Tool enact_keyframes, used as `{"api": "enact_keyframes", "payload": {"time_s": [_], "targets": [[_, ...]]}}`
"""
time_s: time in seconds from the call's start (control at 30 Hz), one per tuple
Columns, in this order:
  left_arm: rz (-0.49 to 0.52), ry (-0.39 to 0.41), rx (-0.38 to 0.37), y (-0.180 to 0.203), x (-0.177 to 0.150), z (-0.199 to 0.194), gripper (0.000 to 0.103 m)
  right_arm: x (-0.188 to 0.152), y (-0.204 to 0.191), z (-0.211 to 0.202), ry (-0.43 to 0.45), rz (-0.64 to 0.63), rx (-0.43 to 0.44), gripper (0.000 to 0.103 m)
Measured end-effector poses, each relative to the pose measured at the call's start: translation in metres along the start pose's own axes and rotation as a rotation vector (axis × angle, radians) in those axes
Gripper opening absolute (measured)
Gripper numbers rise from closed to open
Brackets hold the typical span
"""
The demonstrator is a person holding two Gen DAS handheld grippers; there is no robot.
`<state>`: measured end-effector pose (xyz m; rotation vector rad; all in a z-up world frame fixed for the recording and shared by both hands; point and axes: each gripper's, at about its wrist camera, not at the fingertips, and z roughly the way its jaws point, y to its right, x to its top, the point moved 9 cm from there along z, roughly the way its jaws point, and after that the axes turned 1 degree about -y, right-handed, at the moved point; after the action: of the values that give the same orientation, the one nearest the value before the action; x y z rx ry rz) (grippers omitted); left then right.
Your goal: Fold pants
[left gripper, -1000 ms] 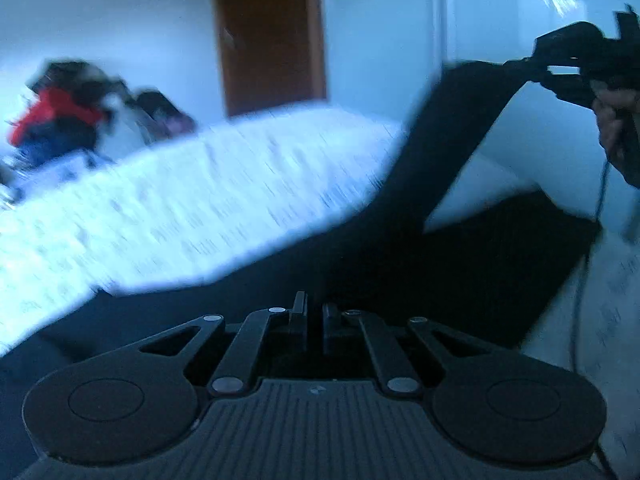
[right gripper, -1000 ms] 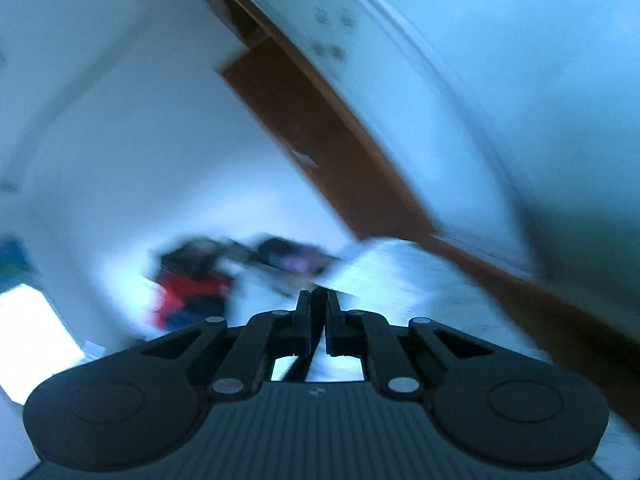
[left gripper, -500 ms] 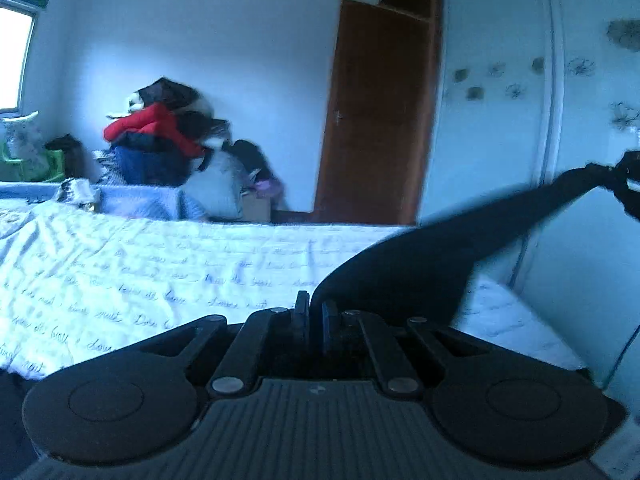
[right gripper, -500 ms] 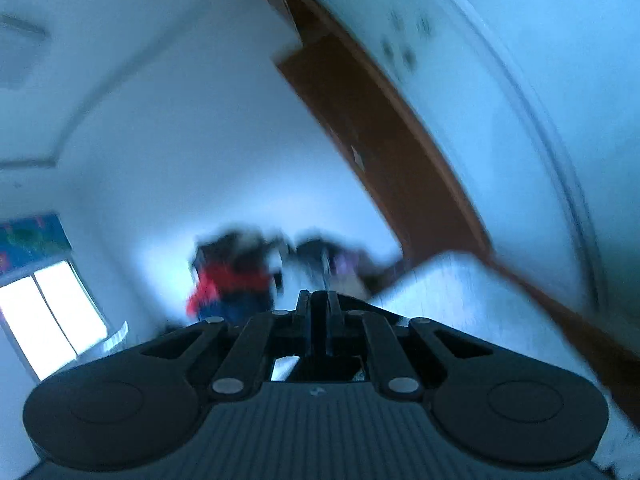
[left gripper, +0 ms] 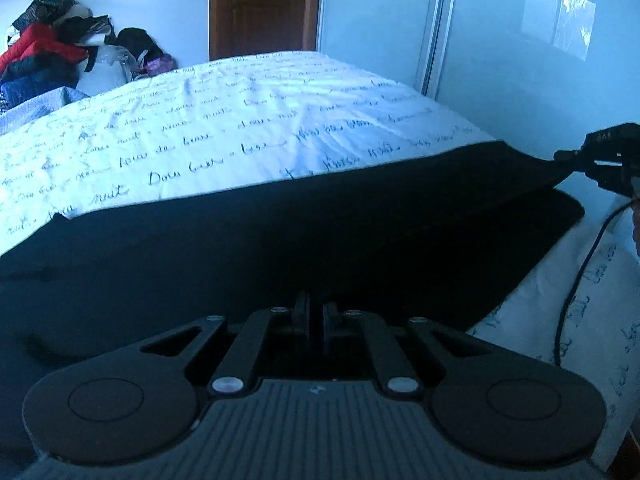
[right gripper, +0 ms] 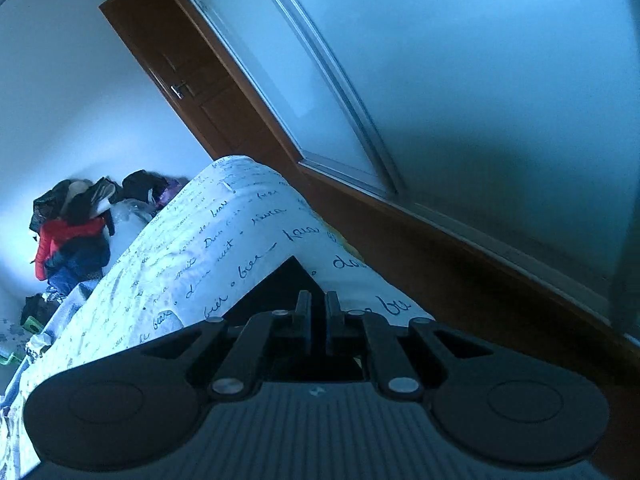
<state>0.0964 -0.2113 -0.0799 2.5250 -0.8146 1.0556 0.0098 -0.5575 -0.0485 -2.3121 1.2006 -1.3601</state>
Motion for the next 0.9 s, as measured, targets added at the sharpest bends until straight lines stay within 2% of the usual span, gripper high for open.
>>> {"api": "enact_keyframes", "payload": {"time_s": [0.2, 0.27, 0.33, 0.43, 0.53, 0.7, 0.77, 0.83, 0.87, 0.9], "targets": [[0.015, 0.016, 0.002, 0.003, -0.005, -0.01, 0.013, -0.006, 0.005, 0.001, -0.015, -0.032, 0.003, 0.007], [0.006, 0.014, -0.003, 0.001, -0.005, -0.012, 0.013, -0.012, 0.009, 0.007, -0.039, -0.001, 0.0, 0.007], [0.005, 0.027, -0.009, 0.0, -0.002, -0.02, 0.013, -0.015, 0.01, 0.0, -0.032, 0.014, 0.007, 0.007], [0.028, 0.043, -0.025, 0.001, 0.001, -0.028, 0.013, -0.019, 0.006, -0.009, -0.015, -0.035, -0.015, 0.007], [0.057, 0.01, -0.036, 0.005, -0.009, -0.023, 0.013, -0.021, 0.007, -0.009, -0.012, -0.093, -0.062, 0.007], [0.114, -0.043, -0.019, 0.008, -0.027, -0.007, 0.015, -0.029, 0.015, -0.003, -0.036, -0.097, -0.087, 0.009], [0.128, -0.047, -0.016, 0.008, -0.025, -0.009, 0.02, -0.033, 0.02, 0.001, -0.074, -0.1, -0.109, 0.015], [0.138, -0.053, -0.036, 0.01, -0.022, -0.016, 0.02, -0.028, 0.023, -0.003, -0.068, -0.099, -0.158, 0.041], [0.142, -0.05, -0.052, 0.011, -0.02, -0.02, 0.022, -0.022, 0.024, -0.009, -0.028, -0.104, -0.203, 0.047], [0.146, -0.044, -0.061, 0.012, -0.018, -0.025, 0.03, -0.016, 0.022, -0.017, 0.029, -0.121, -0.236, 0.05]]}}
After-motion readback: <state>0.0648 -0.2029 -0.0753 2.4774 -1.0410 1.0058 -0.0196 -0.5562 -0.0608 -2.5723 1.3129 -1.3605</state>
